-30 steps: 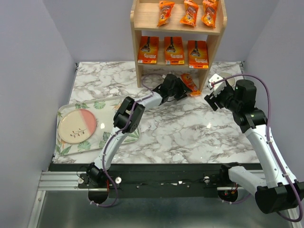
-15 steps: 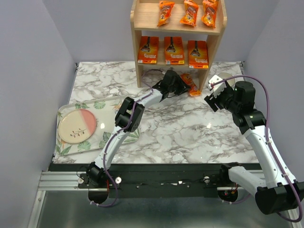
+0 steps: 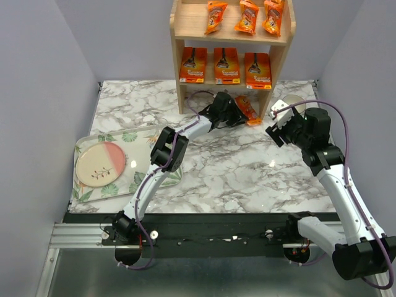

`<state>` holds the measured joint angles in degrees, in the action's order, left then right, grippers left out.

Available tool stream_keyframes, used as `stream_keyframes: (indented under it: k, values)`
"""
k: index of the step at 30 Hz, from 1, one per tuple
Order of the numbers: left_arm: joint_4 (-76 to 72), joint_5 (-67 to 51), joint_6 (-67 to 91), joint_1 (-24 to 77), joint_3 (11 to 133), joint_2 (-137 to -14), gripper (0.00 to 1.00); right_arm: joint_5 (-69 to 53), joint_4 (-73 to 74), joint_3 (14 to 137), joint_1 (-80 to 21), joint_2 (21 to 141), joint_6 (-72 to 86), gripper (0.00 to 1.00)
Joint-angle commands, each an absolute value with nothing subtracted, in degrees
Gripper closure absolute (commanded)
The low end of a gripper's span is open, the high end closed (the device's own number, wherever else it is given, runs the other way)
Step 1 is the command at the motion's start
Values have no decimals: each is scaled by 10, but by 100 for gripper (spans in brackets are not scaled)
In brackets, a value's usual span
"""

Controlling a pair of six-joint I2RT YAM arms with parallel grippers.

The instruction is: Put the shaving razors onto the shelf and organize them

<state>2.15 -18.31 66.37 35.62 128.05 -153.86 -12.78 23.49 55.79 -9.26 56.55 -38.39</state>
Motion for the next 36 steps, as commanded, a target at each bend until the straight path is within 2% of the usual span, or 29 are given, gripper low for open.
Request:
stream_keyframes:
  k: [1,4,8,10,11,17,20,25,30,34,36]
  values:
    - [26,-204,642,354,1299,-1549,63,-115,216,543,-91,554,-388,24]
    - [11,-210,639,354,1287,-1547,66,-113,213,536,-91,553,-390,24]
    - [-49,-226,628,352,1264,-1544,76,-109,207,526,-91,552,-392,24]
    - [-65,-232,621,350,1259,-1543,85,-108,205,524,-91,552,-393,24]
    - [-79,-233,619,350,1252,-1542,100,-105,204,523,-91,552,-394,24]
    - [-147,-257,639,347,1184,-1494,100,-98,210,531,-91,549,-398,24]
    - [-205,-268,655,343,1055,-1414,100,-105,220,545,-91,549,-403,24]
    - [-196,-313,614,338,837,-1279,100,-110,192,578,-91,575,-361,24]
    - [-114,-324,522,335,680,-1130,100,-52,116,608,-91,615,-260,24]
    - [-13,-321,412,334,641,-1053,100,13,58,644,-90,649,-190,22]
    - [106,-320,372,334,651,-1043,100,42,43,656,-87,663,-158,21]
